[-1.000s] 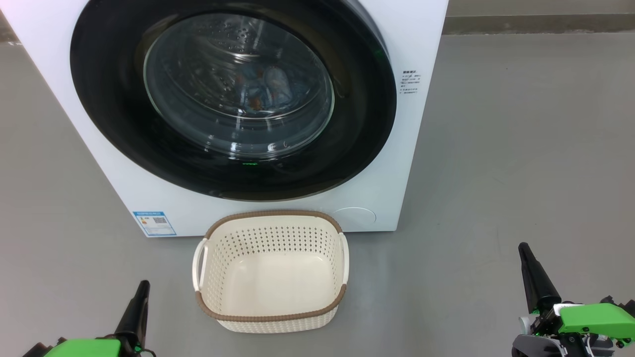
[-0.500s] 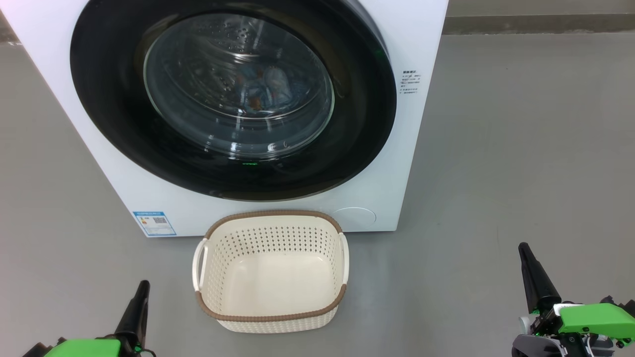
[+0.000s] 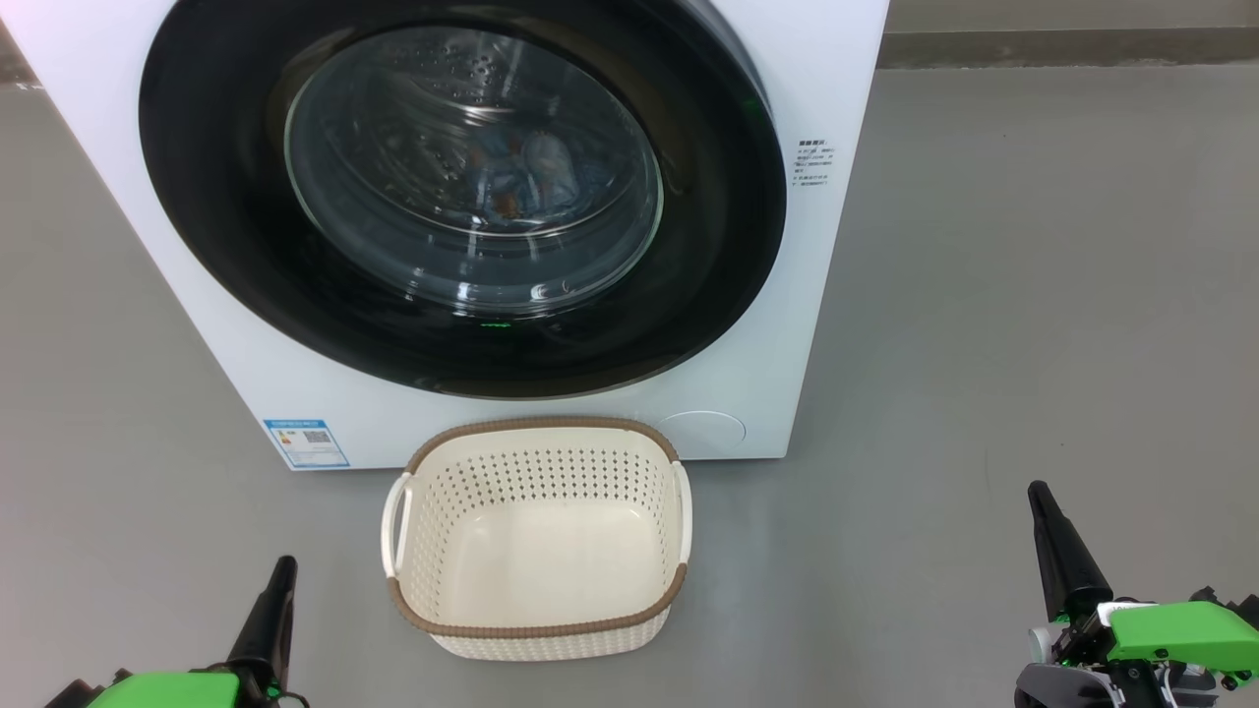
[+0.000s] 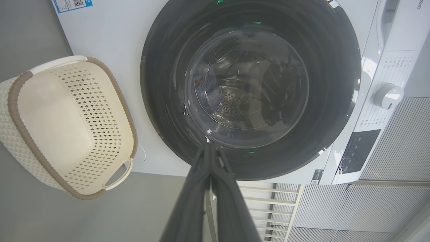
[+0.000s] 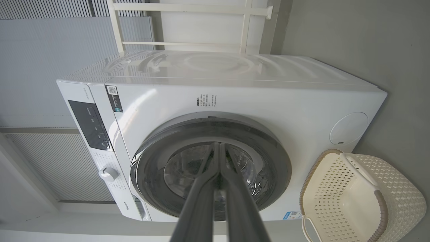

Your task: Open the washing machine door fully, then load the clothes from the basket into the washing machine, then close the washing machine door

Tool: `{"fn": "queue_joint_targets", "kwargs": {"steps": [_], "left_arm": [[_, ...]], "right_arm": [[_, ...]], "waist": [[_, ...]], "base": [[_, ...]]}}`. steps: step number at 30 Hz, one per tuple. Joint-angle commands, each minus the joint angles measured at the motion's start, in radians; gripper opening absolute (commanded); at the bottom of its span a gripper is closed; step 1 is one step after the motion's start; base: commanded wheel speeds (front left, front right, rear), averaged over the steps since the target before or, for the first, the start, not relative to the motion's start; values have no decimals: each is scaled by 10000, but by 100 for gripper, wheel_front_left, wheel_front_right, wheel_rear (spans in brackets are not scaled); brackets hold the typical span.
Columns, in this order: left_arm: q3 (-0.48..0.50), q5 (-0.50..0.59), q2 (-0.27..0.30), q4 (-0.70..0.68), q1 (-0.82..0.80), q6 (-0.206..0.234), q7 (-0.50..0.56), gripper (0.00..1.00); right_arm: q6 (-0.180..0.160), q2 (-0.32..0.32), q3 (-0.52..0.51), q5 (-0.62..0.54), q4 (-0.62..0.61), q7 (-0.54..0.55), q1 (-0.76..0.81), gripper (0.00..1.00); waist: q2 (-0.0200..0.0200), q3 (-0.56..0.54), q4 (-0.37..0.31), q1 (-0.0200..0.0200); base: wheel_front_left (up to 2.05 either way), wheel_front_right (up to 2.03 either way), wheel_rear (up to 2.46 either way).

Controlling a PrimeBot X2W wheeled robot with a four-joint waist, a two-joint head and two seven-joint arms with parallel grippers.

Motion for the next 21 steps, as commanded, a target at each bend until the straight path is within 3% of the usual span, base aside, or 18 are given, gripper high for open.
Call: {"fn": "queue_joint_targets", "kwargs": {"steps": [1,21], "left_arm": [[346,-79,162,-253,-482,-20,73,0],[346,-79,162,-252,-483,-21,73,0]], "right_arm": [[14,-12,227,35,-290,67,-139,0],[14,-9,223,32,-290,70,-139,0]], "waist": [[0,0,0,0],[0,0,0,-1]], "base": [[0,0,0],[0,0,0]]}}
